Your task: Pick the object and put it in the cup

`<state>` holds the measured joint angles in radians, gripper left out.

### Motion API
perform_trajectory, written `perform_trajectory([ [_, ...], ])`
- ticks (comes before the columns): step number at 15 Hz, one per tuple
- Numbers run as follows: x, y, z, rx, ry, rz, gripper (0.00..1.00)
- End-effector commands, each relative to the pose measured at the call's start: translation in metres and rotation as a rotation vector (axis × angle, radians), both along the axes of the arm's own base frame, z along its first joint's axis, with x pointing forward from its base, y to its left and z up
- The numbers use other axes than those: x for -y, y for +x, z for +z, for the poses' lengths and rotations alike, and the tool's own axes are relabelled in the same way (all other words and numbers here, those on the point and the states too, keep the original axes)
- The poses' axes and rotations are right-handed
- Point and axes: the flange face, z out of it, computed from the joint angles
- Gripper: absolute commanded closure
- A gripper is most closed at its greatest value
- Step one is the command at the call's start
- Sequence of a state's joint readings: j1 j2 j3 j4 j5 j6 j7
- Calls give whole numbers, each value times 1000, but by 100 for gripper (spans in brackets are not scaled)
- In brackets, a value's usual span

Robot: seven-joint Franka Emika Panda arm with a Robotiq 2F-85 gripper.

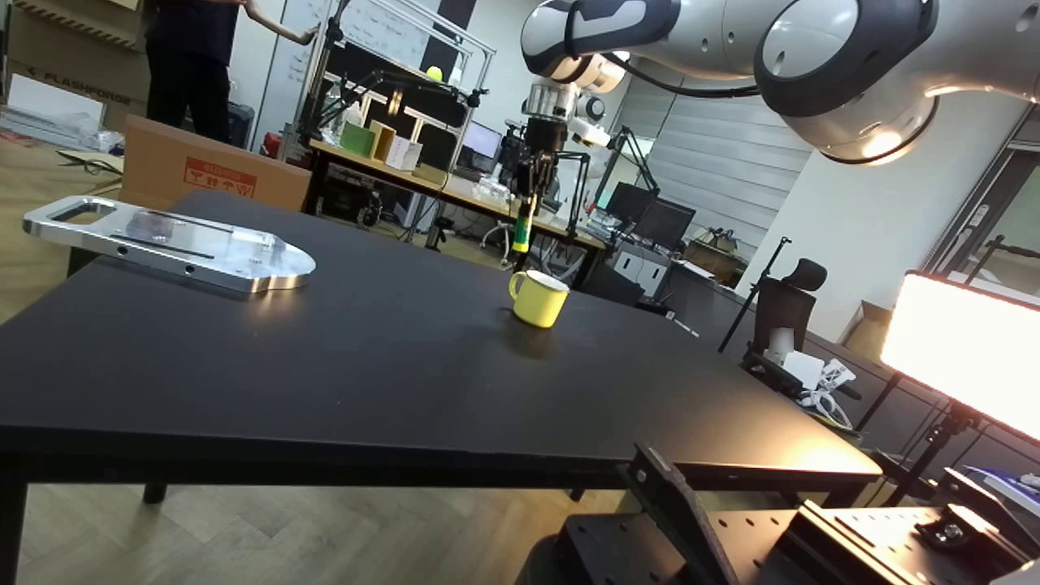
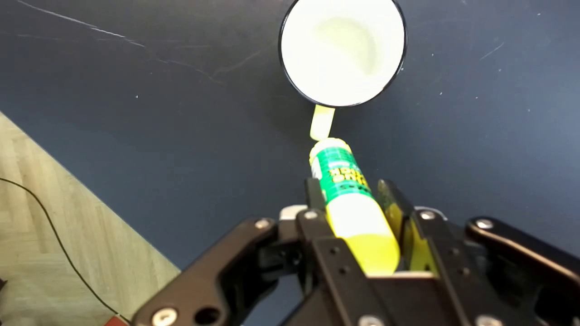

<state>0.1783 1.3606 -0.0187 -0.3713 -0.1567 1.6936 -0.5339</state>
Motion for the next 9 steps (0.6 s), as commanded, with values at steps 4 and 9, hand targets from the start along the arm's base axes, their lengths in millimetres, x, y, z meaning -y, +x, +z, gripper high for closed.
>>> perform_trajectory([
  [4,-1,-1,-5,-6,-1,4,66],
  [9,-1,-1,-5,-7,-1,4,66],
])
